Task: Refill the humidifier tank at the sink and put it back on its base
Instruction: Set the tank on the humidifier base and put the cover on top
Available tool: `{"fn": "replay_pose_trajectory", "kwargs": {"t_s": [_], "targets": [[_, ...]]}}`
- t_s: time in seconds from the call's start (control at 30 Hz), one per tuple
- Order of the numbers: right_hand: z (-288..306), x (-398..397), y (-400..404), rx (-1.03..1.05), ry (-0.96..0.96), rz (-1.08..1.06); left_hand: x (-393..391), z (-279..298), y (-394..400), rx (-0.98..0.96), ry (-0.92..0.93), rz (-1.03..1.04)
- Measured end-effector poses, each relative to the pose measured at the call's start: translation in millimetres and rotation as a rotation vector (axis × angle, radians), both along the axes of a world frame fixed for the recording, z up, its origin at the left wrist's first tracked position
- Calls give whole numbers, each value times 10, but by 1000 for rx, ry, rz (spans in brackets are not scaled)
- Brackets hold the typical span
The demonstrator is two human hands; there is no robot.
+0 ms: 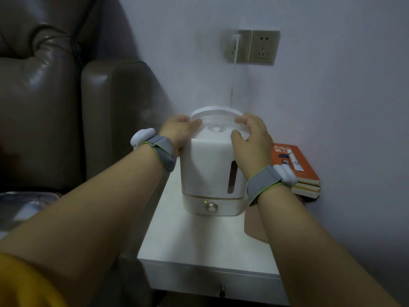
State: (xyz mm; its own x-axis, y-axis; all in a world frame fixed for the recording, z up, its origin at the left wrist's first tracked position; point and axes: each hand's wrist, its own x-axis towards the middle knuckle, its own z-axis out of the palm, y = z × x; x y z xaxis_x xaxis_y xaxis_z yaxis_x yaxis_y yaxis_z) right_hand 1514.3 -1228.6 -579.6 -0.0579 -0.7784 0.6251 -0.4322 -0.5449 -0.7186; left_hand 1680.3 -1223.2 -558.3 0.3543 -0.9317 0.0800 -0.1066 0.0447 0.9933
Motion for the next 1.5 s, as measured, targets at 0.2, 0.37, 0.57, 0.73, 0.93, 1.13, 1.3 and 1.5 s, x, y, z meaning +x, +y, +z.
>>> {"fn": "replay_pose_trajectory", "kwargs": {"t_s": [0.2, 0.37, 0.57, 0.73, 0.93, 1.13, 1.3, 1.5], "targets": [[60, 20, -13, 28, 42, 1, 54, -19, 0, -181, -186, 268], [83, -35, -7, 35, 40, 45, -49, -54, 124, -383, -289, 146], [59, -21, -14, 53, 49, 21, -24, -86, 141, -309, -320, 29], [73, 9, -20, 47, 165, -8, -12, 1, 148, -282, -484, 41], [57, -55, -40, 31, 261, -24, 2, -12, 121, -228, -553, -13], [77, -17, -45, 72, 319, -13, 43, 11, 139, -158, -441, -86], [123, -46, -37, 132, 378, -2, 41, 69, 161, -101, -419, -122], [211, -71, -50, 173, 488, 4, 27, 144, 137, 8, -594, -136]]}}
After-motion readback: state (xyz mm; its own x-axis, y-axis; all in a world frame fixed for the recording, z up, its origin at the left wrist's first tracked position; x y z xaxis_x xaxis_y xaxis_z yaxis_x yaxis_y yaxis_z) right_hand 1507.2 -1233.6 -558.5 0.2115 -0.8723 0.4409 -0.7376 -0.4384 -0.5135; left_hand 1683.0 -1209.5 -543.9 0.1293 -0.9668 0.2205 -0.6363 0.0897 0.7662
